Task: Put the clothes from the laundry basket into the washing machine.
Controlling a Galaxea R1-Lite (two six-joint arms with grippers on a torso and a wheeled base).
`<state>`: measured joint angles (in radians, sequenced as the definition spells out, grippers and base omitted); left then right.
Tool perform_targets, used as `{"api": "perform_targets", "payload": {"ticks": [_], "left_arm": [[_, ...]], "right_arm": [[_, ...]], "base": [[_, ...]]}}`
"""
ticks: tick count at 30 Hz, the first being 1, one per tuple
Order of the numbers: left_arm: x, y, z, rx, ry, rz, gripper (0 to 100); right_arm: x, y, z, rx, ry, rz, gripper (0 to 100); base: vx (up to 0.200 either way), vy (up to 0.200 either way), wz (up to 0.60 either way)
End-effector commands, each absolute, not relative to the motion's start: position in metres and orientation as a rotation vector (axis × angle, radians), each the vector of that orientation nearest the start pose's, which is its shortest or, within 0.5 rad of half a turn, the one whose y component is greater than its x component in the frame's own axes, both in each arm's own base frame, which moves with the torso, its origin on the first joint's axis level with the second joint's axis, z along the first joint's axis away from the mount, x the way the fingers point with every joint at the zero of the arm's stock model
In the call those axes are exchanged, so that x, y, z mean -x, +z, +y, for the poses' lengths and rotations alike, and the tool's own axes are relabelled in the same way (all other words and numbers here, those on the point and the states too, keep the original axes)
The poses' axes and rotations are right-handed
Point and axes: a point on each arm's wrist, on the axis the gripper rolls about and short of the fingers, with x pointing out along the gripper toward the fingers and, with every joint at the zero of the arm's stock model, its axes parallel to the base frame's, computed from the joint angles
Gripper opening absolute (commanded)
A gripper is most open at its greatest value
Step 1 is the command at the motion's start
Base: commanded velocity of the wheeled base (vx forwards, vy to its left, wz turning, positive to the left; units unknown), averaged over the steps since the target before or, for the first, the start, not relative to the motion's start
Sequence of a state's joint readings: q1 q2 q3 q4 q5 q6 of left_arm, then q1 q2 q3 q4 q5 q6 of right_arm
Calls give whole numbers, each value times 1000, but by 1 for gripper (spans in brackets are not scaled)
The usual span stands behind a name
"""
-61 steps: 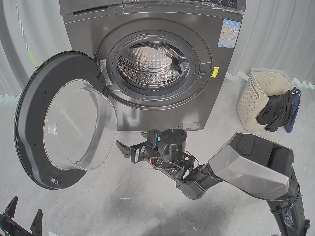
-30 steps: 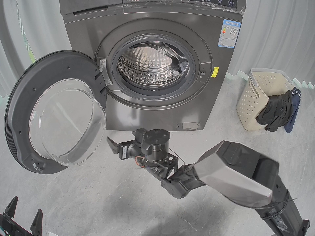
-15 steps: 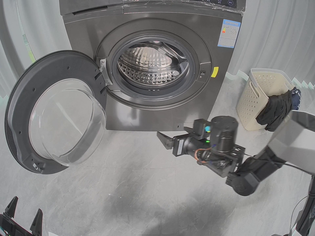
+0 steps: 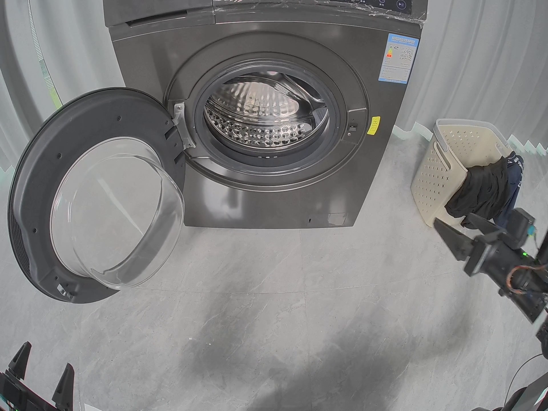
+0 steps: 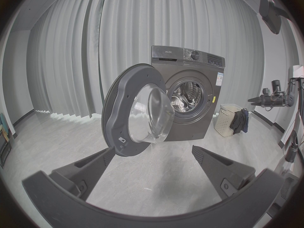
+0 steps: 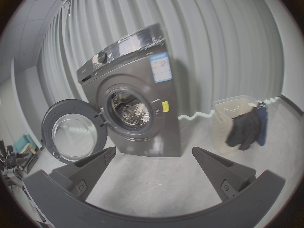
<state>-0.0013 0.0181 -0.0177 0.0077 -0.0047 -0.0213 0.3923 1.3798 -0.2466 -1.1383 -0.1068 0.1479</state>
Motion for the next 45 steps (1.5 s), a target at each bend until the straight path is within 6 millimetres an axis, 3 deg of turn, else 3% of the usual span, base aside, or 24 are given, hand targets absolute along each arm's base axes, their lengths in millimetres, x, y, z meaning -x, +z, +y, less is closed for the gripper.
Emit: {"api": "perform_targets", "payload": {"ticks": [1, 9, 14, 22, 35, 40, 45], "left_arm": [[23, 76, 0, 20, -6, 5, 100], [23, 76, 0, 20, -6, 5, 100], [23, 76, 0, 18, -6, 5, 100], [23, 76, 0, 15, -6, 5, 100], [23, 75, 0, 5, 0, 5, 100], [23, 75, 0, 5, -2, 3, 100], [23, 75, 0, 11, -2, 5, 100]], "right_arm": [[-78, 156, 11, -112, 91, -108, 100], [-34, 138, 3, -71, 73, -82, 100], [-17, 131, 1, -75, 62, -107, 100], [13, 101, -3, -72, 74, -97, 100], [16, 97, -2, -50, 16, -96, 100], [23, 81, 0, -37, 15, -47, 100], [23, 78, -1, -54, -36, -29, 100]], "base": [[0, 0, 0], [0, 0, 0], [0, 0, 0], [0, 0, 0], [0, 0, 0], [0, 0, 0], [0, 0, 0]]}}
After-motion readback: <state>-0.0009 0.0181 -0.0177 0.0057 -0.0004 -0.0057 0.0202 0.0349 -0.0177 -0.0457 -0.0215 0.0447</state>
